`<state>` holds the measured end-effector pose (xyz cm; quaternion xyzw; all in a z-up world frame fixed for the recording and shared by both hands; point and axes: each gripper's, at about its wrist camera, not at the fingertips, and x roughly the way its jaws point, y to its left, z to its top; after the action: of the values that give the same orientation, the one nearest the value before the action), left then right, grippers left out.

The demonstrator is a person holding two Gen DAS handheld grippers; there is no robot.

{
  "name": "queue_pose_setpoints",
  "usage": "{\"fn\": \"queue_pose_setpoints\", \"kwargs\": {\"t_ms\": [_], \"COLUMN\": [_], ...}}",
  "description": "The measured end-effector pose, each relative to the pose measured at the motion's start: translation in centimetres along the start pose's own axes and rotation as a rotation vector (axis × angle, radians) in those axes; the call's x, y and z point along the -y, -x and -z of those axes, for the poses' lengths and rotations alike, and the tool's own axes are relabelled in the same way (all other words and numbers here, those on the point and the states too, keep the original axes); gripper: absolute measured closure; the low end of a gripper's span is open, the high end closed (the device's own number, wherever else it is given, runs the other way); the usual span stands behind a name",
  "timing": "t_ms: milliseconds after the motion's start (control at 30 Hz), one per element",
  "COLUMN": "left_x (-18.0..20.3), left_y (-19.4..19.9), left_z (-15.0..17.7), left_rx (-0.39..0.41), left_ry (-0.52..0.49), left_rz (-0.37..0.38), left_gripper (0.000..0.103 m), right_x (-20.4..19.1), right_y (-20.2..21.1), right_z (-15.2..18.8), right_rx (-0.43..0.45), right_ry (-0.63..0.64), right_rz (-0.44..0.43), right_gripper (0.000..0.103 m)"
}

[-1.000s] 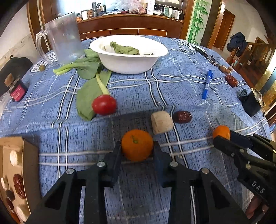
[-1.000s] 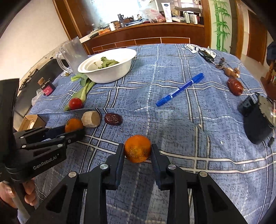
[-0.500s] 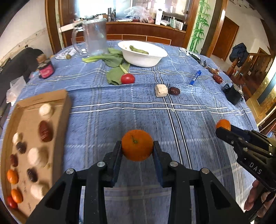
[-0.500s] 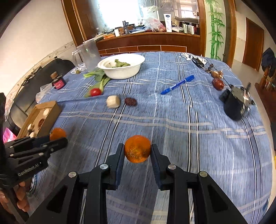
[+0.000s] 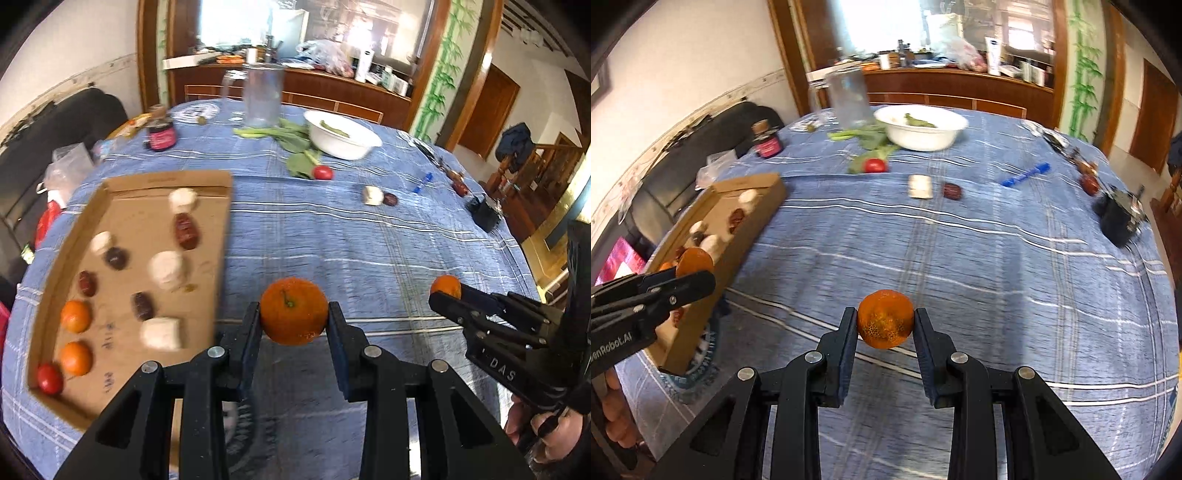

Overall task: Organize fruits
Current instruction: 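Carry both tangerines over the tray with both tools, then lower both tangerines into the tray and open both tools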

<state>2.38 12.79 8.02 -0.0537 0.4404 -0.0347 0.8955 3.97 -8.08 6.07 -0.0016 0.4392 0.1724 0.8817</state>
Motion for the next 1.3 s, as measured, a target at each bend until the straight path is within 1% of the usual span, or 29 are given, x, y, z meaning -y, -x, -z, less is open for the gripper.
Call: {"fn": "queue_pose_setpoints", "kwargs": {"t_ms": [100, 333, 567, 633, 767, 1000, 1200, 1300], "left_x": [-2.2, -8.7, -14.1, -15.1, -16.1, -16.6, -16.3, -15.8], "left_y": [1.2, 3.2, 3.2, 3.0, 1.9, 0.0, -1.6, -2.0], "left_z": [0.5, 1.5, 2.2, 2.5, 2.2, 1.8, 1.4, 1.1], "left_rx": [0.014, 0.037, 0.017, 0.01, -0.006, -0.038, -0.071, -0.069], "left_ry": [0.027, 0.106, 0.166, 0.177, 0.187, 0.18, 0.153, 0.128], "left_rz": [-0.027, -0.122, -0.184, -0.188, -0.181, -0.163, -0.148, -0.139], "left_gripper": [0.07, 0.069, 0.069, 0.069, 0.069, 0.069, 0.069, 0.069], "right_x": [-2.2, -7.9, -12.7, -14.1, -16.6, -19.9, -21.7, -22.3], "right_y": [-0.2, -1.7, -4.4, -5.4, -7.4, -10.9, -14.0, -15.2], "right_z": [-0.5, -2.9, -5.9, -6.8, -8.6, -10.7, -11.1, -11.0], "right_rx": [0.003, 0.008, -0.001, -0.007, -0.014, -0.053, -0.101, -0.119], "right_ry": [0.031, 0.117, 0.168, 0.187, 0.223, 0.273, 0.314, 0.335], "right_rz": [-0.023, -0.092, -0.152, -0.166, -0.183, -0.209, -0.219, -0.215], "right_gripper": [0.071, 0.07, 0.07, 0.07, 0.07, 0.07, 0.07, 0.07]}}
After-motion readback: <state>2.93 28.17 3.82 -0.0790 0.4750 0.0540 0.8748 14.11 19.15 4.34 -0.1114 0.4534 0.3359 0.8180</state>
